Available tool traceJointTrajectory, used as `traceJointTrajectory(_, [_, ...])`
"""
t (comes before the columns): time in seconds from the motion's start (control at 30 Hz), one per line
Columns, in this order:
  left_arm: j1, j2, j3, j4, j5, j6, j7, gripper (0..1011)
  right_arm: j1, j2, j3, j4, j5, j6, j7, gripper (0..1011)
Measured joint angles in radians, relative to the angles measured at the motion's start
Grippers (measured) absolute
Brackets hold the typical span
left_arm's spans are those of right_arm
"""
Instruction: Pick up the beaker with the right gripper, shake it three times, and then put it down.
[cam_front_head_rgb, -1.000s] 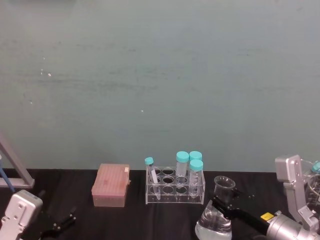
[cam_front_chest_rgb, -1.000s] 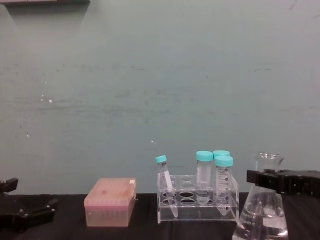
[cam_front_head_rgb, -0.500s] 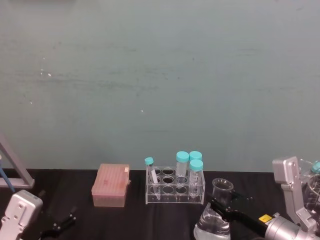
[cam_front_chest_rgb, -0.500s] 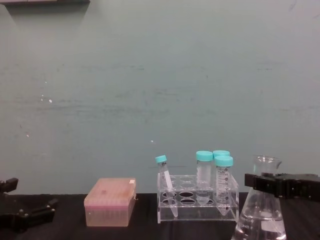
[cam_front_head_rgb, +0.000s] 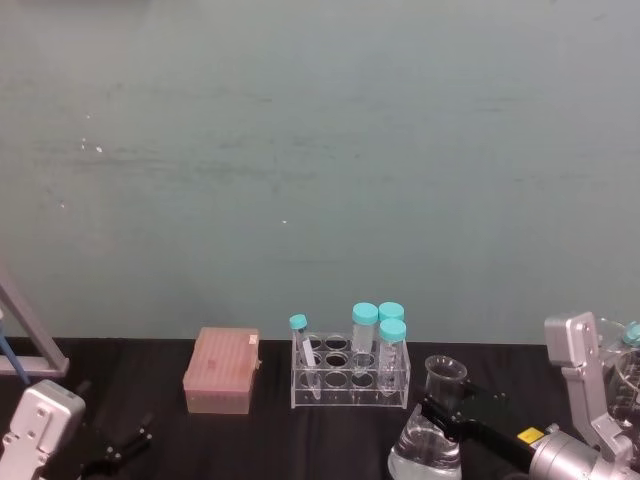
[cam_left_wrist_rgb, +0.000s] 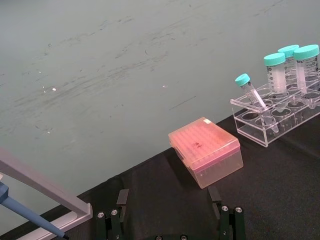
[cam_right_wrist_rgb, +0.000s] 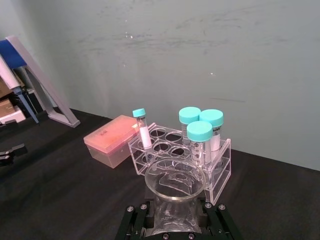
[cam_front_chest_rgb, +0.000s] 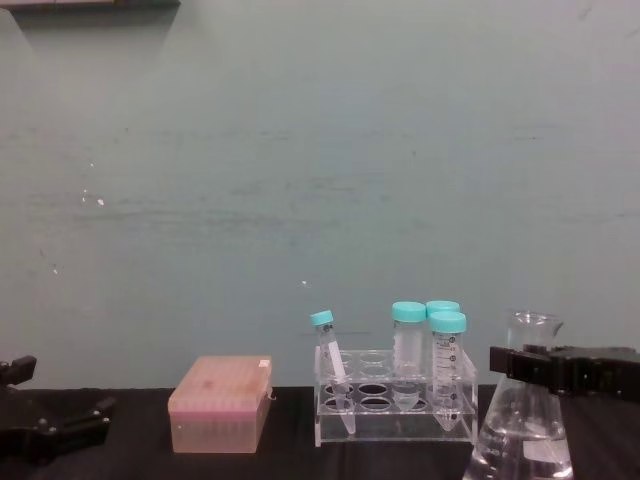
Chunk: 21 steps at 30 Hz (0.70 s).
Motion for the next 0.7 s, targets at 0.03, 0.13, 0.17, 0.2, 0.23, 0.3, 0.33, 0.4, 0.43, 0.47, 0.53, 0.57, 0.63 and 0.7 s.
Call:
traceJointTrajectory(0.03, [0.000, 0.000, 0.000, 0.000, 0.000, 0.000, 0.000, 1000, 0.001, 0.000, 0.001, 0.000, -0.001, -0.002, 0.000, 453])
traceJointTrajectory(0.13, [0.000, 0.000, 0.000, 0.000, 0.000, 0.000, 0.000, 1000, 0.004, -0.001, 0.003, 0.002, -0.003, -0.008, -0.001, 453])
traceJointTrajectory(0.17, [0.000, 0.000, 0.000, 0.000, 0.000, 0.000, 0.000, 1000, 0.005, -0.001, 0.004, 0.003, -0.004, -0.010, -0.001, 453])
traceJointTrajectory(0.2, [0.000, 0.000, 0.000, 0.000, 0.000, 0.000, 0.000, 1000, 0.006, -0.001, 0.004, 0.003, -0.005, -0.011, -0.001, 453])
traceJointTrajectory(0.23, [0.000, 0.000, 0.000, 0.000, 0.000, 0.000, 0.000, 1000, 0.008, -0.001, 0.005, 0.003, -0.005, -0.012, -0.002, 453])
traceJointTrajectory(0.3, [0.000, 0.000, 0.000, 0.000, 0.000, 0.000, 0.000, 1000, 0.009, -0.001, 0.006, 0.005, -0.006, -0.014, -0.001, 453])
traceJointTrajectory(0.33, [0.000, 0.000, 0.000, 0.000, 0.000, 0.000, 0.000, 1000, 0.011, -0.001, 0.007, 0.005, -0.006, -0.015, -0.001, 453])
traceJointTrajectory(0.4, [0.000, 0.000, 0.000, 0.000, 0.000, 0.000, 0.000, 1000, 0.012, -0.002, 0.007, 0.006, -0.006, -0.015, -0.001, 453])
traceJointTrajectory(0.43, [0.000, 0.000, 0.000, 0.000, 0.000, 0.000, 0.000, 1000, 0.012, -0.002, 0.007, 0.007, -0.006, -0.015, -0.001, 453])
traceJointTrajectory(0.47, [0.000, 0.000, 0.000, 0.000, 0.000, 0.000, 0.000, 1000, 0.012, -0.002, 0.007, 0.007, -0.007, -0.015, -0.001, 453])
traceJointTrajectory(0.53, [0.000, 0.000, 0.000, 0.000, 0.000, 0.000, 0.000, 1000, 0.012, -0.003, 0.007, 0.007, -0.007, -0.015, 0.000, 453])
traceJointTrajectory(0.57, [0.000, 0.000, 0.000, 0.000, 0.000, 0.000, 0.000, 1000, 0.012, -0.004, 0.006, 0.007, -0.007, -0.015, 0.000, 453])
traceJointTrajectory(0.63, [0.000, 0.000, 0.000, 0.000, 0.000, 0.000, 0.000, 1000, 0.012, -0.005, 0.005, 0.007, -0.007, -0.013, 0.001, 453])
traceJointTrajectory(0.7, [0.000, 0.000, 0.000, 0.000, 0.000, 0.000, 0.000, 1000, 0.012, -0.005, 0.004, 0.007, -0.007, -0.012, 0.002, 453])
